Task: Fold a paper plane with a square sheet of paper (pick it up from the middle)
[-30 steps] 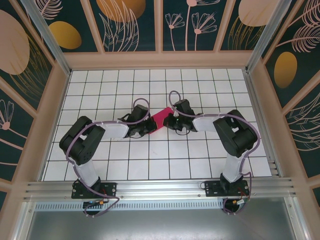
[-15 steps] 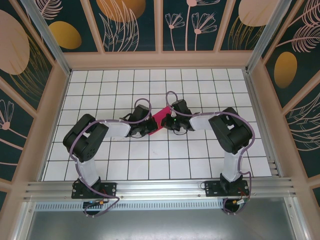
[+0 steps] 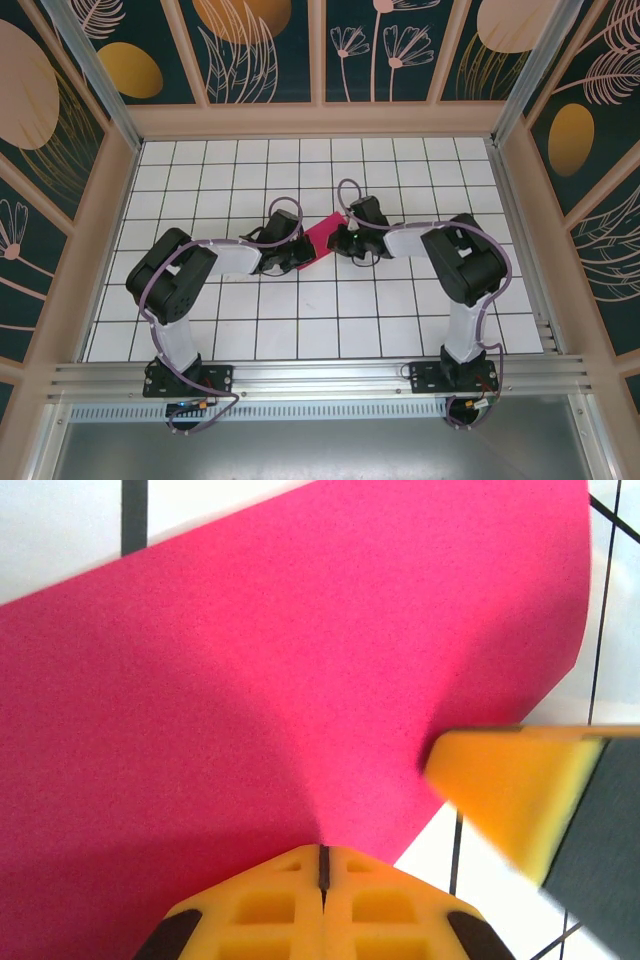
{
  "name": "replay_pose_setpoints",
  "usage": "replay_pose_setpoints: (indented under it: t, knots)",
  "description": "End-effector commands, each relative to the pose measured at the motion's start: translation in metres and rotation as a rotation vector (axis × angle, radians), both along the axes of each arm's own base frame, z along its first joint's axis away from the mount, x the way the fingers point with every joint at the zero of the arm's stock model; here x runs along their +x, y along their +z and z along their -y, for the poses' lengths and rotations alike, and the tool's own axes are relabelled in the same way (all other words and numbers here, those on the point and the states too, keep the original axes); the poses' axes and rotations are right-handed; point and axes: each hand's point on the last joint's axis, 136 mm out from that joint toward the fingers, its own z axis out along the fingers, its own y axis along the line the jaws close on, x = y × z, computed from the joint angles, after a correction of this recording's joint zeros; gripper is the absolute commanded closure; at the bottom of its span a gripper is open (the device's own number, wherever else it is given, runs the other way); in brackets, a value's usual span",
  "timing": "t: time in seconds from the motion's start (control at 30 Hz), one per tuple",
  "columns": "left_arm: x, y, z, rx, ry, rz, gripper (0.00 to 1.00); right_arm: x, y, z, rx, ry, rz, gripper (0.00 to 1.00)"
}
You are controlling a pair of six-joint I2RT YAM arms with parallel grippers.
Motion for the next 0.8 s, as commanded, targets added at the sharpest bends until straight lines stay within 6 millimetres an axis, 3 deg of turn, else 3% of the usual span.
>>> replay_pose_setpoints:
  t: [0.0,0.17,0.3,0.47,0.57,0.67,0.77]
  knots:
    - [-0.035,-0.042,-0.033,0.147,0.034,-0.15,1.0,0.019,-0.02,0.044,-0.091,-0.087,0.0,1.0]
    - [-0.037,-0.044,-0.034,0.148,0.038,-0.156,1.0,0.035,-0.023,0.077,-0.104,-0.153,0.013,1.0]
    - [-0.035,-0.042,-0.033,0.141,0.039,-0.151,1.0,0.045,-0.019,0.088,-0.096,-0.177,0.033,1.0]
    - [-0.028,-0.032,-0.026,0.117,0.023,-0.118,1.0,0.056,0.023,0.079,-0.041,-0.148,0.138,1.0]
    - [-0.02,-0.018,-0.017,0.081,0.001,-0.072,1.0,0.053,0.046,0.071,-0.028,-0.123,0.195,1.0]
    - [-0.005,0.011,0.001,0.04,-0.074,0.017,1.0,0.038,0.044,0.049,-0.017,-0.067,0.184,1.0]
    - [0.008,0.035,0.013,0.017,-0.116,0.084,1.0,0.024,0.029,0.026,-0.008,-0.015,0.142,1.0]
